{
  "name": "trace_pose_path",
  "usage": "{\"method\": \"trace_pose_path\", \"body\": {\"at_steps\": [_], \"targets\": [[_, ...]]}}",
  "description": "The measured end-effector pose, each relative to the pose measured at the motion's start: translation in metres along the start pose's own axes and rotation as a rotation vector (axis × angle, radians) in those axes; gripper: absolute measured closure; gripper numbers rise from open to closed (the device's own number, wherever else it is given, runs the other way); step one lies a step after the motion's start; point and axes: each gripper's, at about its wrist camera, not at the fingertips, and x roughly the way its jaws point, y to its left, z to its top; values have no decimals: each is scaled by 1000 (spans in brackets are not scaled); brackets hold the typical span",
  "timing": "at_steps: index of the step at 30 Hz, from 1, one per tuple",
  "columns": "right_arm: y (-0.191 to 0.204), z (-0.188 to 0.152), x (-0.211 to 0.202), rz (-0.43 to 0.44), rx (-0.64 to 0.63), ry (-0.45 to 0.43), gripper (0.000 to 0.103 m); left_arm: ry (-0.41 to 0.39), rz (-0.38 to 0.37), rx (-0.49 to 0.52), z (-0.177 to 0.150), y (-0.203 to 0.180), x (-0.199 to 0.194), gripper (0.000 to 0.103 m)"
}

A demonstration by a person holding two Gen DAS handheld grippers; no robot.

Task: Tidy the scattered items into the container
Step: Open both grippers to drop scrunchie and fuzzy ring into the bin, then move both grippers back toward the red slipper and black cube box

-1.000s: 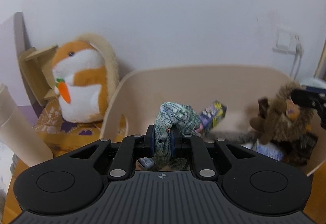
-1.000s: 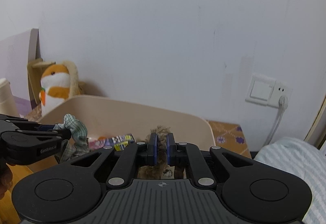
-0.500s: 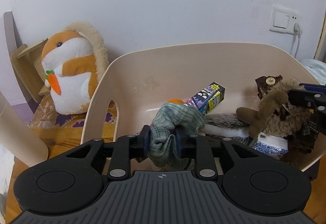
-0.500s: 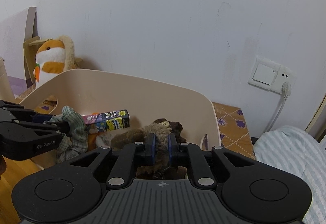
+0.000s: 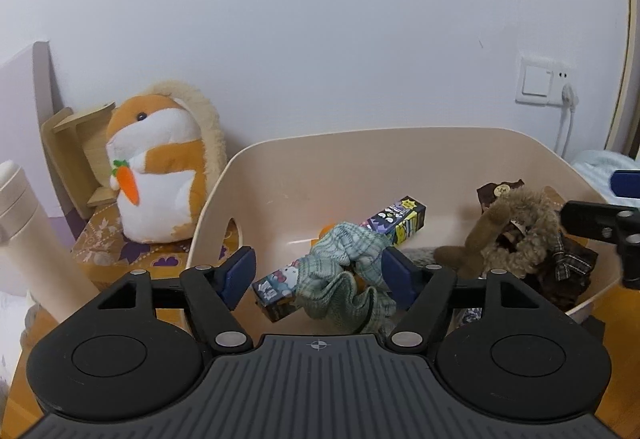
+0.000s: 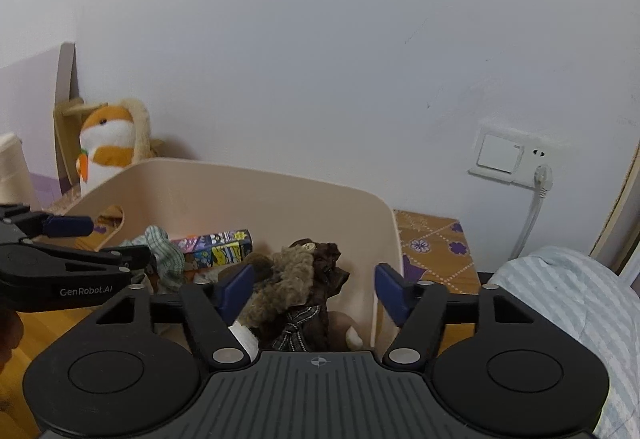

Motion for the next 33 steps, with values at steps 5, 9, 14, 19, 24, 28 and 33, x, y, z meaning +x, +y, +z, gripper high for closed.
{"method": "trace_pose_path", "body": {"at_steps": [5, 9, 14, 19, 24, 28, 33], "targets": [[-7, -4, -20, 0, 17, -34, 25, -12, -3, -45, -5, 5, -13, 31], [-13, -10, -33, 1, 31, -52, 21, -26, 1, -64, -9, 7, -25, 31], [-20, -22, -49, 14, 45, -88, 19, -59, -3, -113, -18, 11, -48, 24], [-26, -36, -60, 29, 55, -99, 18, -111, 38, -95, -35, 8, -74, 22], [-35, -52, -64, 38, 76, -90, 17, -123, 59, -104, -57, 7, -93, 20], [-42, -64, -62, 39, 96, -68, 16, -98, 69, -113, -73, 7, -98, 19], [-49, -80, -58, 46, 125, -36, 12, -52, 63, -129, -94, 3, -99, 19]]}}
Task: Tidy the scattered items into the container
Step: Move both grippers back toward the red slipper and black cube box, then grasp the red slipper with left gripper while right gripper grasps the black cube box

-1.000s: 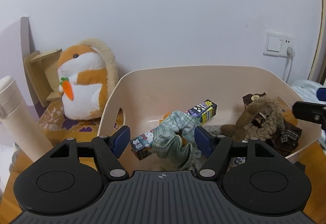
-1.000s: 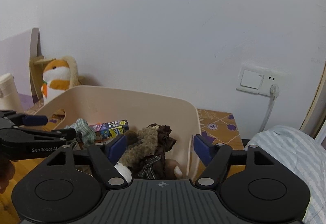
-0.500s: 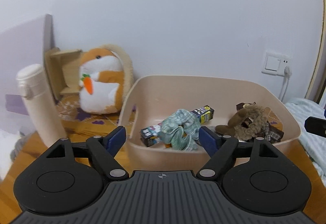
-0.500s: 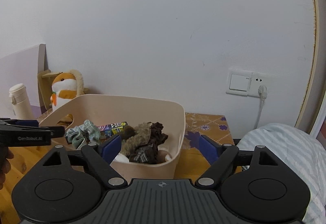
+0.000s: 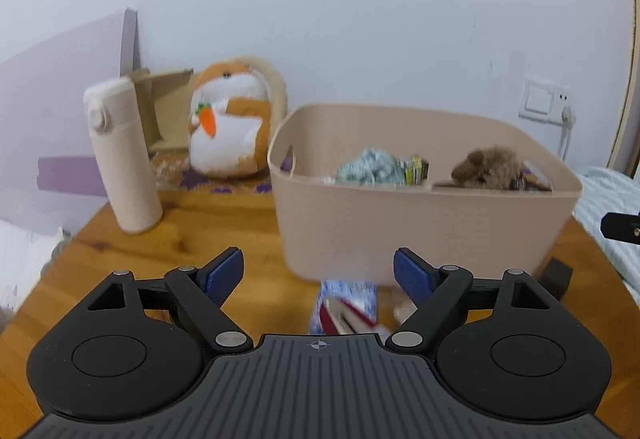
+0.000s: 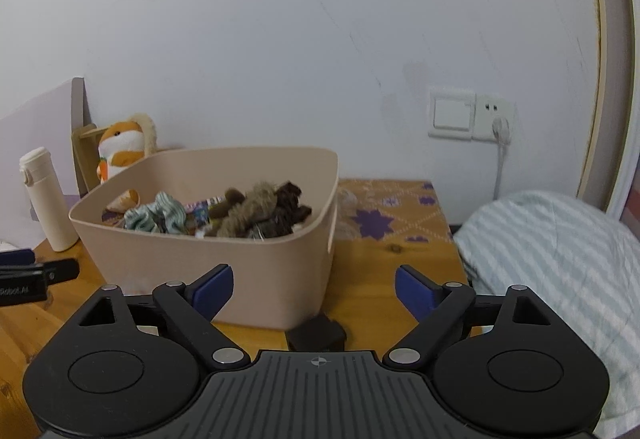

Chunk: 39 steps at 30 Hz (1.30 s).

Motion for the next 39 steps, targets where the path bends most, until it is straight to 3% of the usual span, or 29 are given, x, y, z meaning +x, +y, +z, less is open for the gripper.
{"method": "trace_pose_path", "body": {"at_steps": [8, 14, 25, 39], "targets": [[17, -27, 8, 25, -40, 51, 10, 80, -27, -25, -25, -11, 10, 19], [24, -47, 13, 48, -33, 87, 9, 115, -4, -3, -39, -18, 24, 19], [8, -49, 40, -34, -62, 129, 6, 188, 6, -32, -53, -8, 40, 19], [-10, -51, 89, -32, -50, 193, 8, 154, 20, 0, -56, -7, 43, 19]]}}
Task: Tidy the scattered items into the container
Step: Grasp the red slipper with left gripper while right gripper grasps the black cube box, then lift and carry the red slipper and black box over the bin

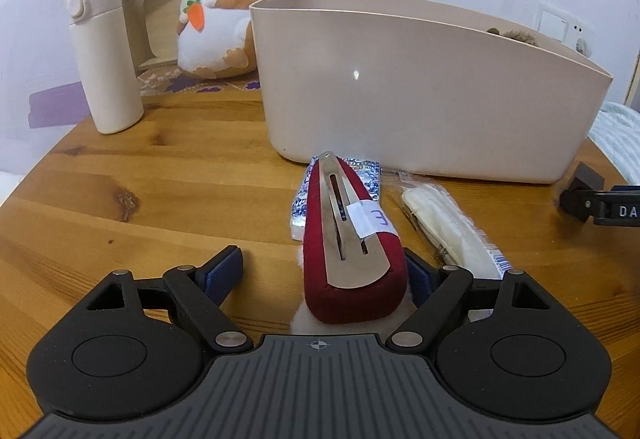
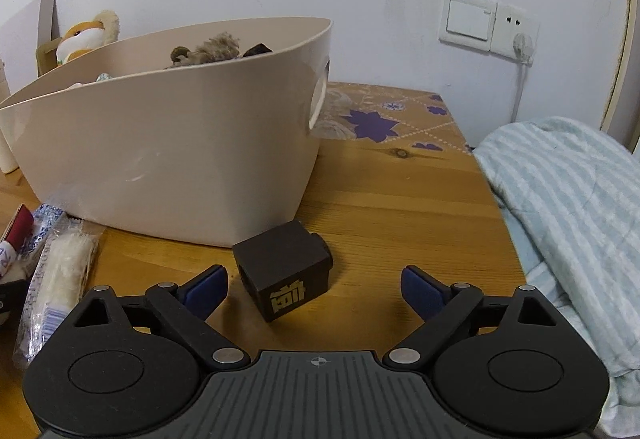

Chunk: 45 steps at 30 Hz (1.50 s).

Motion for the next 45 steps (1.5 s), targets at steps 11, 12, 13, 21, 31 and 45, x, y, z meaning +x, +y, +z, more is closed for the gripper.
{"method": "trace_pose_path", "body": {"at_steps": [11, 12, 13, 21, 31, 45], "targets": [[9, 1, 8, -1, -33, -35, 20, -19, -5, 7, 2, 0, -1, 42], [10, 2, 8, 2, -34, -37, 25, -20, -6, 7, 1, 0, -1, 44], [11, 2, 8, 6, -36, -39, 30, -19, -6, 6, 1, 1, -2, 45], [25, 1, 2, 6, -67, -43, 55, -19, -6, -6, -1, 2, -6, 58], [25, -7, -8, -16, -38, -38, 55, -7, -21, -35, -5, 12, -14, 60], [24, -6, -65, 7, -23, -146, 55, -87, -3, -54, -1, 32, -50, 60]]}}
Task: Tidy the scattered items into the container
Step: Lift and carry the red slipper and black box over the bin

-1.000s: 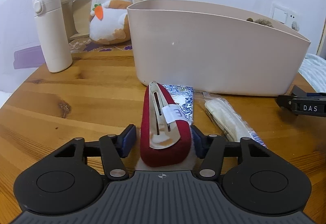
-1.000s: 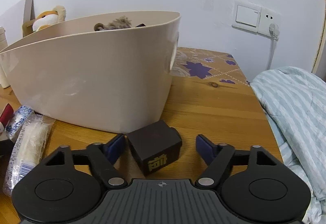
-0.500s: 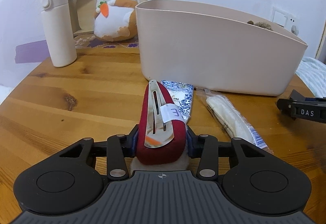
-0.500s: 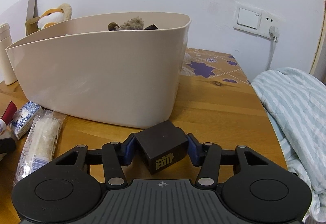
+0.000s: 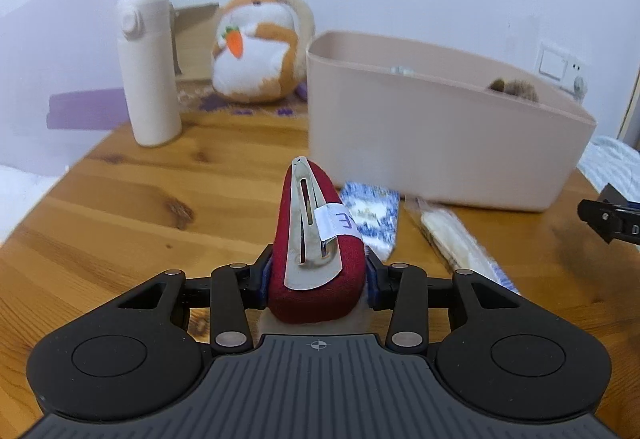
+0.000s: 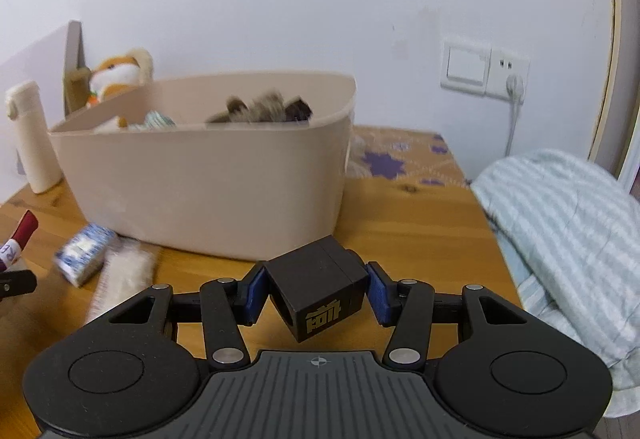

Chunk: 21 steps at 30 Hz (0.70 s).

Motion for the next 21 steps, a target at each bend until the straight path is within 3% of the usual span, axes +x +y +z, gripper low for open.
{"method": "trace_pose_path", "body": {"at_steps": [21], "targets": [[18, 63, -64, 36, -46, -202, 55, -198, 0, -4, 54, 11, -46, 60]]}}
